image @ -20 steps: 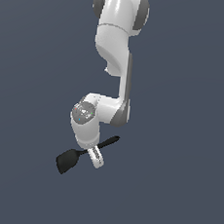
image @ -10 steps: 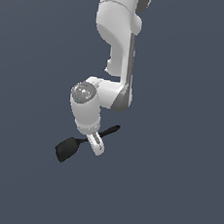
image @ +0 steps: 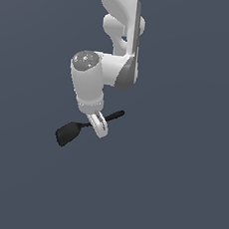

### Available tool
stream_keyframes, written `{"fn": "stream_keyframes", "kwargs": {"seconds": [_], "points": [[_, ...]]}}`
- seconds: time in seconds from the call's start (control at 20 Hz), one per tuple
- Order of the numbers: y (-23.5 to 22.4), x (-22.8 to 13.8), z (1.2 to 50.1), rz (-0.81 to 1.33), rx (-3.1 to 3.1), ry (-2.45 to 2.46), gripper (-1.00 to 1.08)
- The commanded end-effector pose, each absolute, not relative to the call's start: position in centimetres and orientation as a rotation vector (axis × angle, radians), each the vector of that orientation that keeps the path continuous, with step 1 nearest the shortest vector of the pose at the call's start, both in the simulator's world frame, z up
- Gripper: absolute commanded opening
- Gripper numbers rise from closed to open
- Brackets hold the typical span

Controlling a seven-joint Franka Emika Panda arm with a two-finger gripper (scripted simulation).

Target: Pick up the object and move it to a goal position.

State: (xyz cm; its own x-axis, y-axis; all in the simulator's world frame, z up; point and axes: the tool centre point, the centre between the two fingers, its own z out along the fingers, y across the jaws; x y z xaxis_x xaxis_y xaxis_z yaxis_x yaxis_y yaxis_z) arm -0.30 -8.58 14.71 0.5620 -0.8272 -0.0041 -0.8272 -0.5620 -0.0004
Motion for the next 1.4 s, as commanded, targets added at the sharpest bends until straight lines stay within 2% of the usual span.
{"fn": "stream_keyframes", "kwargs": {"seconds": [0.0,0.8,1.35], "points": [[-8.7,-1.6,16.6,0.003,-2.773,1.469,-1.0],[-9.3,-9.6,28.4,0.001,-2.775,1.47,-1.0],[-9.5,-12.5,33.1,-0.001,-2.776,1.472,-1.0]]}}
